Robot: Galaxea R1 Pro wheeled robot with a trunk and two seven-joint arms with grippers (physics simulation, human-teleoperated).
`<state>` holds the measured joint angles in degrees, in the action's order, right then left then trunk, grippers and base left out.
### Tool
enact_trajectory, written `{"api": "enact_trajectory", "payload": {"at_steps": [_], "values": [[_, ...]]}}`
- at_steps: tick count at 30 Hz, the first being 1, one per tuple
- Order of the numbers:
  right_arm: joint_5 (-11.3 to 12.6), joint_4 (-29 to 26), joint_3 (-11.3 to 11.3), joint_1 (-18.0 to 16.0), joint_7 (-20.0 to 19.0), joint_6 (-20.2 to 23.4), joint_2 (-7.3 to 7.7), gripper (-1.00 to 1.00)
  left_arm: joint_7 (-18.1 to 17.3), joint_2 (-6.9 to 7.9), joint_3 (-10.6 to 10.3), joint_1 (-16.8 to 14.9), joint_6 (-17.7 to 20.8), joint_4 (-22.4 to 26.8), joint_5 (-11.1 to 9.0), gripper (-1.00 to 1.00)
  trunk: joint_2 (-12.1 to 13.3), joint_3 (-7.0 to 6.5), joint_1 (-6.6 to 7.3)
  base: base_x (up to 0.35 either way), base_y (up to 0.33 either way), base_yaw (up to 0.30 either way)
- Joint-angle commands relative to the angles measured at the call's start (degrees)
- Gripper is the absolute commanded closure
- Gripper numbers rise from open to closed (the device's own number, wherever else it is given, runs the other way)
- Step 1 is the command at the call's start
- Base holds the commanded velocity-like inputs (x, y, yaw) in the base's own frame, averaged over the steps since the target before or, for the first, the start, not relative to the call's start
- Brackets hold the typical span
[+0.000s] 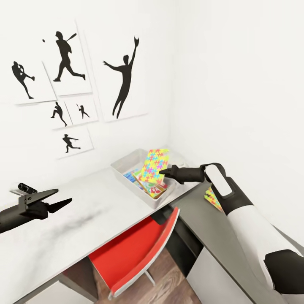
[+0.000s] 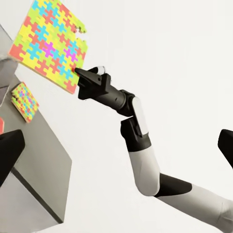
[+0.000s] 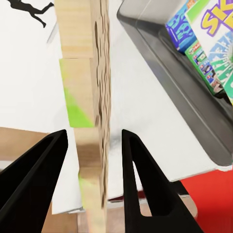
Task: Put all the toys in the child's room - the three board games (two on the bed and one on the table), the two jigsaw puzzles on the table, and the tennis ball on the table - inside the toy box on the table in the child's room.
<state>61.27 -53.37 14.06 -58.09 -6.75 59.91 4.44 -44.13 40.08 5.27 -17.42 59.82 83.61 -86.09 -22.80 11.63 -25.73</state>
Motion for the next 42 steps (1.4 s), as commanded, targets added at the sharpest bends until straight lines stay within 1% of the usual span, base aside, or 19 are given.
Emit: {"api": "enact_trajectory", "payload": {"at_steps": [1, 11, 19, 28, 38, 42], "values": [[-0.4, 0.0, 0.1, 0.0, -0.6, 0.1, 0.08, 1.00, -0.3, 0.01, 0.0, -0.1, 0.2, 0.0, 0.1, -1.00, -0.1, 0.11, -0.06, 0.215, 0.087, 0.048], [-0.4, 0.1, 0.0, 0.1, -0.8, 0.1, 0.62, 1.00, -0.2, -0.16, 0.2, -0.1, 0.2, 0.0, 0.1, -1.00, -0.1, 0.11, -0.06, 0.236, 0.006, 0.010], [-0.4, 0.1, 0.1, 0.2, -0.9, 0.1, 0.74, 1.00, -0.2, -0.27, 0.1, -0.1, 0.2, 0.0, 0.1, -1.00, -0.1, 0.11, -0.06, 0.097, 0.020, 0.000], [-0.5, 0.2, 0.1, 0.2, -0.9, 0.1, 0.81, 1.00, -0.2, -0.26, 0.4, -0.1, 0.2, 0.0, 0.1, -1.00, -0.1, 0.11, -0.06, 0.171, 0.025, 0.000], [-0.6, 0.3, 0.0, 0.1, -0.7, 0.1, 0.79, 1.00, -0.3, -0.26, 0.4, -0.1, 0.2, 0.0, 0.1, -1.00, -0.1, 0.11, -0.06, 0.044, 0.002, 0.000], [-0.6, 0.9, 0.0, -0.4, -0.5, 0.1, 0.81, 1.00, -0.3, -0.26, 0.4, -0.1, 0.2, 0.0, 0.0, -1.00, -0.1, 0.11, -0.06, 0.002, 0.000, 0.000]]}}
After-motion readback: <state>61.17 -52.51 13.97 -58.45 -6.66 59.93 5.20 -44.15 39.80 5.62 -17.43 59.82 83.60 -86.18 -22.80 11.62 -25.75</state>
